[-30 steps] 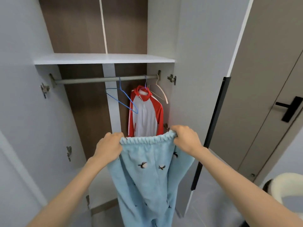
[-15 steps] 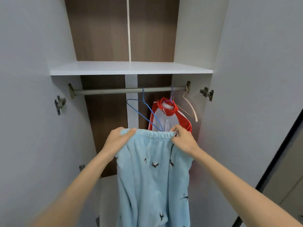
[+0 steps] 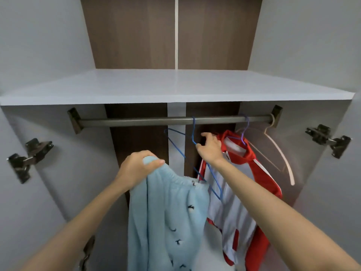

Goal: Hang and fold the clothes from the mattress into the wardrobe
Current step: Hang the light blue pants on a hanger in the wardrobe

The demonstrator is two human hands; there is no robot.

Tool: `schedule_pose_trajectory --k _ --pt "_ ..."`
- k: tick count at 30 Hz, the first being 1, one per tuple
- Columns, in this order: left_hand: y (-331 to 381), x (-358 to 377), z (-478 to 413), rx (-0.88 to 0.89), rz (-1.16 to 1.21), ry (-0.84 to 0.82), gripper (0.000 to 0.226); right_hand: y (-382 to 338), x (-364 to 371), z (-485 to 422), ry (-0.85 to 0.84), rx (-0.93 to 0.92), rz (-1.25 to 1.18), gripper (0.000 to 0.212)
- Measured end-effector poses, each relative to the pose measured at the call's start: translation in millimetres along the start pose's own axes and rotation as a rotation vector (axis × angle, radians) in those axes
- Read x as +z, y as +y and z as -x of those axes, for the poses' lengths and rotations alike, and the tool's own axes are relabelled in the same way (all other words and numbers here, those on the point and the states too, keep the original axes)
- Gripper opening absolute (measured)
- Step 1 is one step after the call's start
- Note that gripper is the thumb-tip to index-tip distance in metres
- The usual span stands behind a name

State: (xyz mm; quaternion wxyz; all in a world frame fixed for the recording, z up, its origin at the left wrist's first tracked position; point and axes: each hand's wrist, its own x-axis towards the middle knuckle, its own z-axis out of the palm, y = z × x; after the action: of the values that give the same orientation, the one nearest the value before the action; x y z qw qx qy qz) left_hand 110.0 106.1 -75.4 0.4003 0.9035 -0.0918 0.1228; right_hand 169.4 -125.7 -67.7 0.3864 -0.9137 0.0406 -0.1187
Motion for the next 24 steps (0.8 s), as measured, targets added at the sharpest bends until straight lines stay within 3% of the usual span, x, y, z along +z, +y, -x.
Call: schedule_pose_trajectory --k 3,6,10,14,21,24 --pt "-16 8 -19 0.057 -0.092 -0.123 0.025 -5 23 -41 -0.137 0.120 -0.091 0.056" --pt "-27 15 -27 0.057 -0.117 -0.181 0.042 -5 39 -57 -0.170 0.156 -0.208 0.046" --pt "-40 17 -32 0.056 -0.194 -0.192 0.024 -3 42 -59 -0.022 0.073 -0.115 0.031" --pt "-45 7 -32 0.088 -0.326 -0.271 0.031 -10 21 -53 0.116 -0.008 -0.036 0.029" --pt "-32 -1 2 0.196 -0.526 -0.302 0.015 -10 -17 0 0.027 -0.048 -0.034 0.024" --pt "-17 -5 35 0.211 -0.589 -0.284 0.020 -3 -32 46 0.034 -0.030 -0.078 0.022"
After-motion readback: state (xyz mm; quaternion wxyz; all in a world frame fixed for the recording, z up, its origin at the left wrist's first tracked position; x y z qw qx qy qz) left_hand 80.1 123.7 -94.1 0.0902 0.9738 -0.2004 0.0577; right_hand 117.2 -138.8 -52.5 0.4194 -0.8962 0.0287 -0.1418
